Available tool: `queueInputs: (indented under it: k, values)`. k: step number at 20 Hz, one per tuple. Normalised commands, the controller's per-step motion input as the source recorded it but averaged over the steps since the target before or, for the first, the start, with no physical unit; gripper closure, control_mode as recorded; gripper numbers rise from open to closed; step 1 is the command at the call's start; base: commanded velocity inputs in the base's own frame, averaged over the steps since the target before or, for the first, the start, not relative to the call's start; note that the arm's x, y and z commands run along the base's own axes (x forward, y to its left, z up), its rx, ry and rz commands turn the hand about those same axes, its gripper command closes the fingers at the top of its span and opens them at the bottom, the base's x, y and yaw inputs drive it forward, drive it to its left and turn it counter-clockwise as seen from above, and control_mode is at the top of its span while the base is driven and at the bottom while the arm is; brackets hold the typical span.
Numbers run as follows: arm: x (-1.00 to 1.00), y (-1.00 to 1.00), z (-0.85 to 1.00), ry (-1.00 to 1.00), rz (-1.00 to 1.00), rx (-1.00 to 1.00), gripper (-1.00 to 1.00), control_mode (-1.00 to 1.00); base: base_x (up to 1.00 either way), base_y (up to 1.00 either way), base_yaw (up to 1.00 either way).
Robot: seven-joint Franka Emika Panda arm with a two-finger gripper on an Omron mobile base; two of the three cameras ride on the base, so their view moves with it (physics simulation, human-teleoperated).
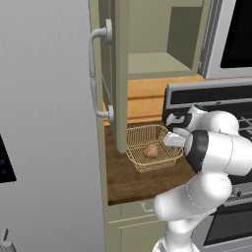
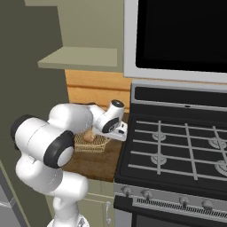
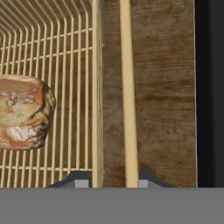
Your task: Open the cabinet, pick up the bread from the cabinet and place it in the basket. Then move the basket to the dining counter.
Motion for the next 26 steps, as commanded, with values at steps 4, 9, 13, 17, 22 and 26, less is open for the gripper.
queueInputs:
  k: [4,9,13,17,22,26]
  values:
    - [-0.37,0.00,0.61,0.00,0.00,0.05,1.00,-1.00,0.00,0.00,0.00]
    - [-0.49,0.00,0.54,0.00,0.00,0.02,1.00,-1.00,0.00,0.00,0.00]
    - [-0.56,0.00,0.61,0.00,-0.02,0.00,1.00,-1.00,0.00,0.00,0.00]
    - [-0.39,0.00,0.61,0.00,-0.03,0.00,1.00,-1.00,0.00,0.00,0.00]
    - [-0.26,0.00,0.53,0.00,0.00,0.04,1.00,-1.00,0.00,0.00,0.00]
    - [-0.05,0.05,0.51,0.00,0.00,0.05,1.00,-1.00,0.00,0.00,0.00]
